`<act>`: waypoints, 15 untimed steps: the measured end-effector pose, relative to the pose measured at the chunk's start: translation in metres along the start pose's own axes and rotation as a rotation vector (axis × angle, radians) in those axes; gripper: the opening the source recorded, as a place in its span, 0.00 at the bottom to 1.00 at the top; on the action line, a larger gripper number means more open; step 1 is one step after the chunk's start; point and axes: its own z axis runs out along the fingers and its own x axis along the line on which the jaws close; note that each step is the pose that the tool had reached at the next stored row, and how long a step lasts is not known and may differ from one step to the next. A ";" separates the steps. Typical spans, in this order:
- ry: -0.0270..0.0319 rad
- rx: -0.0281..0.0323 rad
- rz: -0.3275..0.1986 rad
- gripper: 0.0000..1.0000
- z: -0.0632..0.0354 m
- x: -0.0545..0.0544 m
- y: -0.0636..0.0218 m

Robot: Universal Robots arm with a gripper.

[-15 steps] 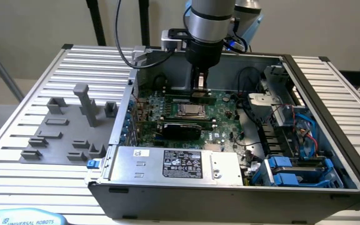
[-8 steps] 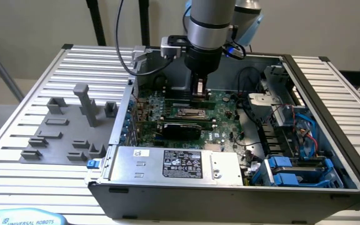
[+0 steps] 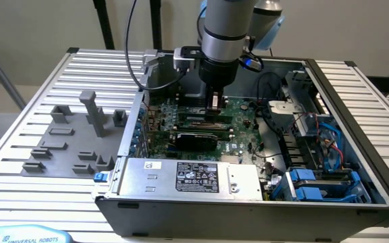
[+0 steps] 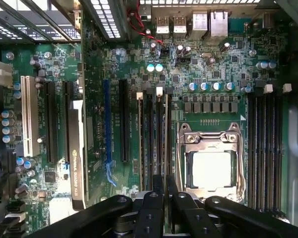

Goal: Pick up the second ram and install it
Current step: 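Insert the second ram into the second slot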

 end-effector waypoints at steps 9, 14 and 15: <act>-0.0004 0.0105 -0.001 0.13 0.0143 0.000 0.0011; -0.0001 0.0105 -0.005 0.13 0.0149 0.000 0.0012; -0.0003 0.0106 -0.005 0.13 0.0150 0.000 0.0012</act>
